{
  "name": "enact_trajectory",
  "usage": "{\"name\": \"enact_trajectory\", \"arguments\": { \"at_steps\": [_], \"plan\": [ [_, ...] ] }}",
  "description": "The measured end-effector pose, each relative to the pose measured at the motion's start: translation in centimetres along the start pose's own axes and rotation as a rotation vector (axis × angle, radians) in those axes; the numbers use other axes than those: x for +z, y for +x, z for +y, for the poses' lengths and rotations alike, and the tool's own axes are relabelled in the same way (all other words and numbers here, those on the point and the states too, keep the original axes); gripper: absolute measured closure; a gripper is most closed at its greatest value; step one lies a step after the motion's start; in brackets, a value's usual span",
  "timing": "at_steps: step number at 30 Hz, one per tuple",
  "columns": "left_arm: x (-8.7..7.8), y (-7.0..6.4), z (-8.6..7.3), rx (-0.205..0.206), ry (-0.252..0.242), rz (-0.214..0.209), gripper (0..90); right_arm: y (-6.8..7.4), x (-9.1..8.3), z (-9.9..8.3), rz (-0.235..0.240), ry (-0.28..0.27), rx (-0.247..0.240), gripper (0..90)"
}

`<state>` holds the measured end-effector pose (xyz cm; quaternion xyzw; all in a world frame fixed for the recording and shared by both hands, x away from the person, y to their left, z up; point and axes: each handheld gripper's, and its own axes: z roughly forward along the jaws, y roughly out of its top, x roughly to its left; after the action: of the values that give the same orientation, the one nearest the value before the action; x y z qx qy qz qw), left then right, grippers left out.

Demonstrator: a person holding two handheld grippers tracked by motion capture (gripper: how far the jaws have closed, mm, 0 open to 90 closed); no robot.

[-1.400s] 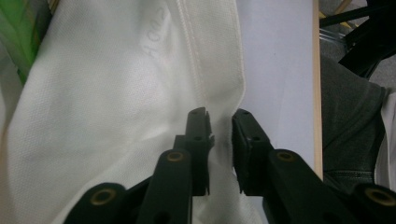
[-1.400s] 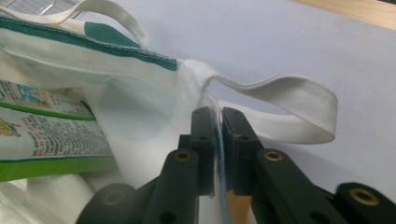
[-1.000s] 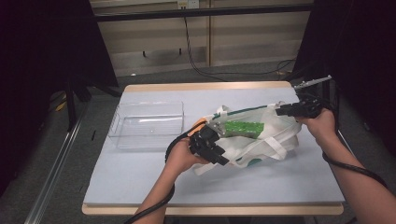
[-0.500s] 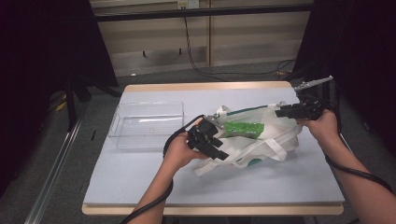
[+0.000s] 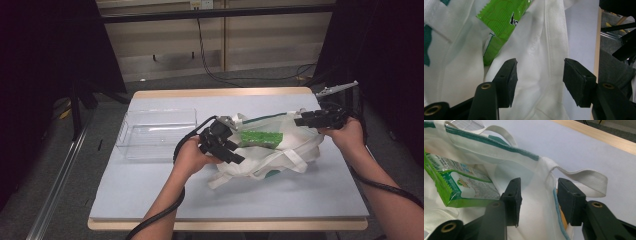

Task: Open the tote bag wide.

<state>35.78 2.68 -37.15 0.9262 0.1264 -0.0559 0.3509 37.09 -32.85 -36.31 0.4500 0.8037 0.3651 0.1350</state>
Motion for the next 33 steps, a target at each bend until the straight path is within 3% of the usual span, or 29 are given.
{"name": "enact_trajectory", "arguments": {
  "at_steps": [9, 15, 24, 33],
  "plan": [
    [-0.7, 0.4, 0.0, -0.015, -0.001, 0.022, 49.8, 0.6, -0.8, 0.4, -0.005, -0.024, -0.01, 50.8],
    [-1.1, 0.8, 0.3, -0.036, -0.007, 0.052, 51.0, 1.4, -0.8, 0.3, 0.021, -0.013, -0.032, 53.2],
    [-1.4, 1.5, 0.7, -0.046, 0.014, 0.08, 52.6, 2.1, -0.6, -0.5, 0.058, -0.008, -0.03, 54.4],
    [-1.7, 2.0, 1.1, -0.059, 0.016, 0.125, 58.0, 2.3, -0.4, -1.3, 0.064, -0.006, -0.033, 54.7]
  ]
}}
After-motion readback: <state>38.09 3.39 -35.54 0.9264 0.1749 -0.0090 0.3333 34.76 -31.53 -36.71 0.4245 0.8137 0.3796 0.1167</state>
